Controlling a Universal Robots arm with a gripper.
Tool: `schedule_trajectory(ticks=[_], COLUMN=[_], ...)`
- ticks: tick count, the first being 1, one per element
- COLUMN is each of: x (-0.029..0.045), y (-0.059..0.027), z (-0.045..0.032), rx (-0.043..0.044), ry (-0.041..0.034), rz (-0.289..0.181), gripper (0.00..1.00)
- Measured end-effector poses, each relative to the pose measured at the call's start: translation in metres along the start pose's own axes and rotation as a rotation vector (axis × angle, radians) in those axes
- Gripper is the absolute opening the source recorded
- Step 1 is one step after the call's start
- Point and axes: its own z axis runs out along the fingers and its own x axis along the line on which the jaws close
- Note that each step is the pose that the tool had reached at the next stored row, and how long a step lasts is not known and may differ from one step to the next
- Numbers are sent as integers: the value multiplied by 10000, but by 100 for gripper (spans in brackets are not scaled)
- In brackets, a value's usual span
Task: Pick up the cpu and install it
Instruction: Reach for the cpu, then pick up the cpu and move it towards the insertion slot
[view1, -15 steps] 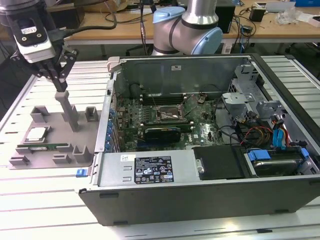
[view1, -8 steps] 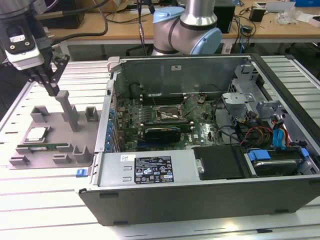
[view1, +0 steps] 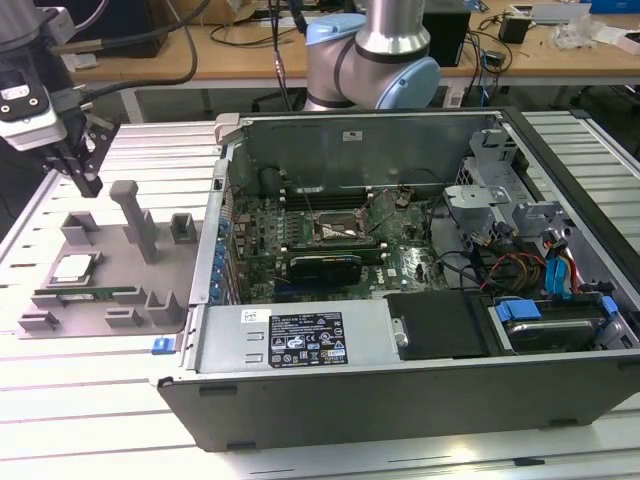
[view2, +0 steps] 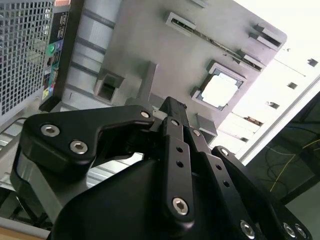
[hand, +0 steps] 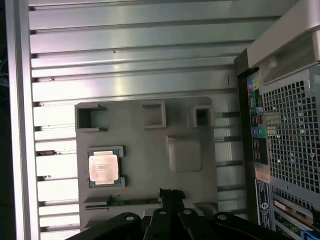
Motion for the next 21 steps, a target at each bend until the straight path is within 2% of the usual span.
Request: schedule_trajectory(ticks=[8,10,13,21], x=[167,256,326,332], y=[25,24,19,18], z=[144,212,260,268], rx=[0,0,-2,1], ry=[0,1,-2,1], rz=[0,-1,0,0], gripper=[11,11,11,11])
